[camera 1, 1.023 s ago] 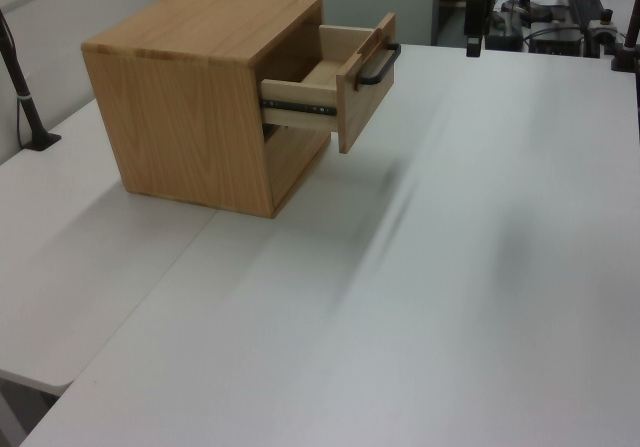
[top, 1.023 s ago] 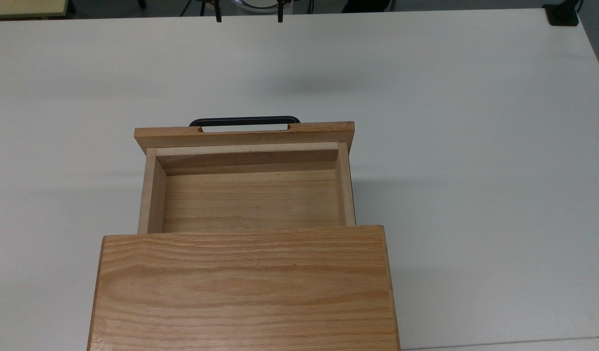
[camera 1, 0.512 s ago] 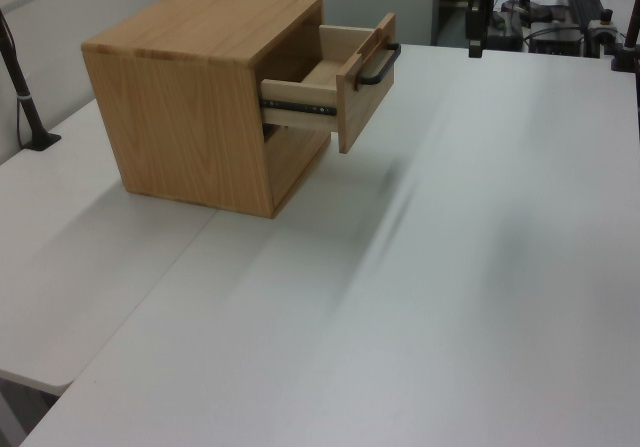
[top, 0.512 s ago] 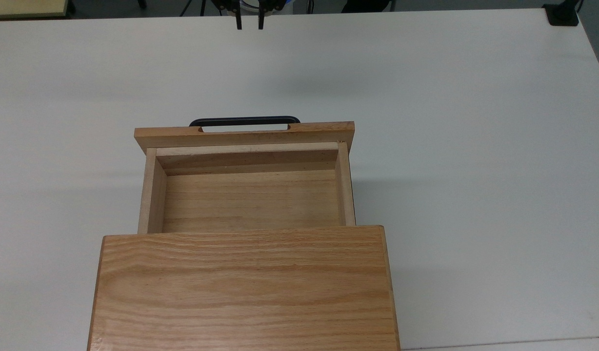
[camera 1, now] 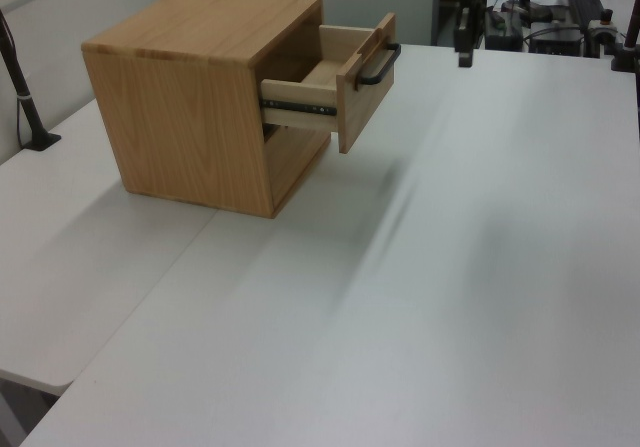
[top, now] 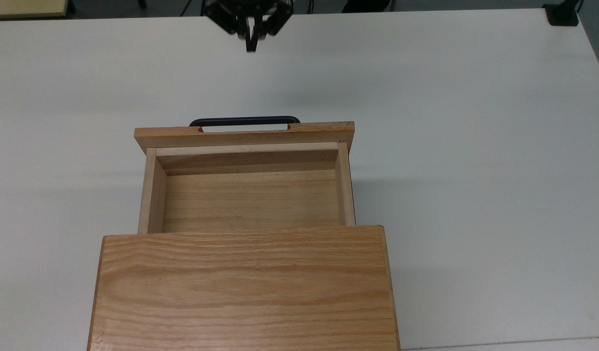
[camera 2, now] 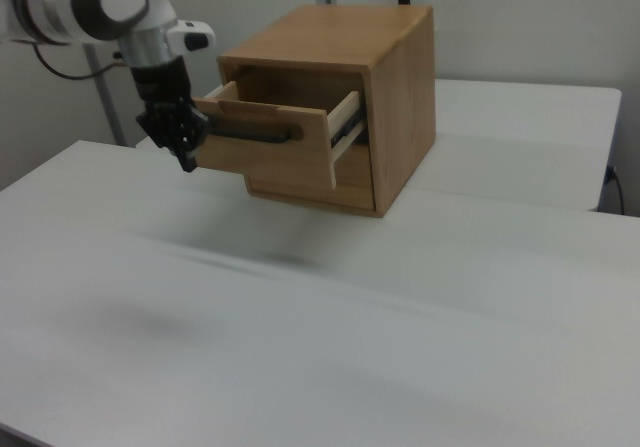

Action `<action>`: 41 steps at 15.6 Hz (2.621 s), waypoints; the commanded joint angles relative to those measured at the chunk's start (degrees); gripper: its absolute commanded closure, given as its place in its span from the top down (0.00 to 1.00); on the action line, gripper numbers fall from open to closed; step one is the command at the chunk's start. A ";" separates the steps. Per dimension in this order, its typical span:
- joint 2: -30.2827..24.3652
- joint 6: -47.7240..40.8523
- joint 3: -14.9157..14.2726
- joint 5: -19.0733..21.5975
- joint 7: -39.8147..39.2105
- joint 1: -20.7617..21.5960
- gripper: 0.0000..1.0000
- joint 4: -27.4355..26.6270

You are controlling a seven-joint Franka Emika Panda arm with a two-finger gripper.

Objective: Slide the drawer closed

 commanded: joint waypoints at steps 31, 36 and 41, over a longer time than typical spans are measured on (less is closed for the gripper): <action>26.27 52.55 -0.36 -0.55 2.39 -0.08 0.00 13.81; 27.16 57.41 -0.36 -0.37 2.39 -0.17 0.00 13.46; 26.37 56.62 -0.36 -0.37 2.30 -0.34 0.00 12.59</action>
